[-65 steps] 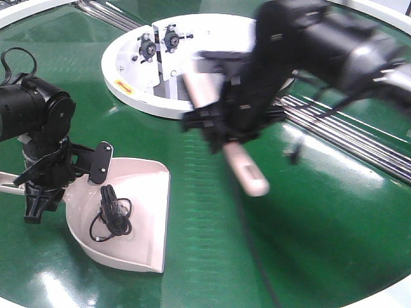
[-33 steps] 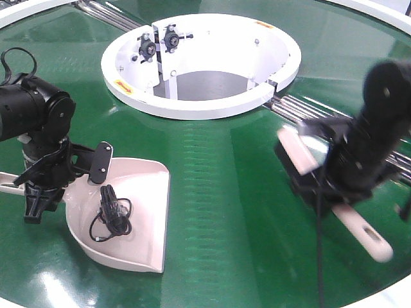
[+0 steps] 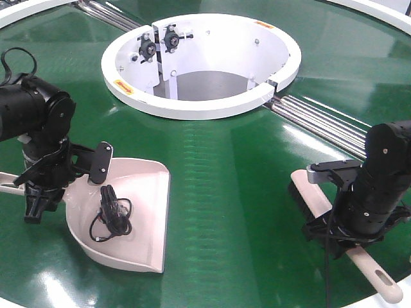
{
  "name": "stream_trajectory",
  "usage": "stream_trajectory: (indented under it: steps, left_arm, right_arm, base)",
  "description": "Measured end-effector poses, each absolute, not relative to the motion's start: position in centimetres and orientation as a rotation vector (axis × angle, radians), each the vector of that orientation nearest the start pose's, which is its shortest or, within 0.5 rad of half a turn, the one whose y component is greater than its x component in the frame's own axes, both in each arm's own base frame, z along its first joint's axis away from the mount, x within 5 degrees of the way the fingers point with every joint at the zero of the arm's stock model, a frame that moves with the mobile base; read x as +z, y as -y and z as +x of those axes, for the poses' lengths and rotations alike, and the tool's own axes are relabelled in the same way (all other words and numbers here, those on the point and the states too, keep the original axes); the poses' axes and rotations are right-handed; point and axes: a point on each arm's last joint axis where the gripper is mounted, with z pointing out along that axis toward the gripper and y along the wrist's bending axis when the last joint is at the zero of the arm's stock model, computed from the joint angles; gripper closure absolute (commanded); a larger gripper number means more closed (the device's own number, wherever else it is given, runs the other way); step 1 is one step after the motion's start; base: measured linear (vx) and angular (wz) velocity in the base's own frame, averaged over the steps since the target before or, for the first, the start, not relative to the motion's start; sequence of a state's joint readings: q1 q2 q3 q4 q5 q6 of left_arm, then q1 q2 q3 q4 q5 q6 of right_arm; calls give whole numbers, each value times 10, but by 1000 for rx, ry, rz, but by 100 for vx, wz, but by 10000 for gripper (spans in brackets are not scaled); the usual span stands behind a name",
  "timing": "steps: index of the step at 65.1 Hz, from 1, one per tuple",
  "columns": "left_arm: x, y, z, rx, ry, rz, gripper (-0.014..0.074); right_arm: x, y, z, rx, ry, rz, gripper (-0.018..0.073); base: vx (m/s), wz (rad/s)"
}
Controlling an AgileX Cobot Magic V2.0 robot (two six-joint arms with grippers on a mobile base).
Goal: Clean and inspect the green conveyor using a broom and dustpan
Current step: 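Carry the brush back and lower it onto the belt with the right gripper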
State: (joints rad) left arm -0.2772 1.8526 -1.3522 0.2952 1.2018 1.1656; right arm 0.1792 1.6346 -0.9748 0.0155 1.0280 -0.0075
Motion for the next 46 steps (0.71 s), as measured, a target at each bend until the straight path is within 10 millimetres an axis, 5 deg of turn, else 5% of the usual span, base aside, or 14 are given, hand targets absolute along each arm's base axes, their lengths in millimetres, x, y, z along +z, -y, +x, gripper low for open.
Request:
stream_trajectory:
  steps: [46]
  left_arm:
    - [215,72,345,375,-2334,2300,603]
  right_arm:
    - [194,-50,269,13,-3186,-284,452]
  base:
    - [0,0]
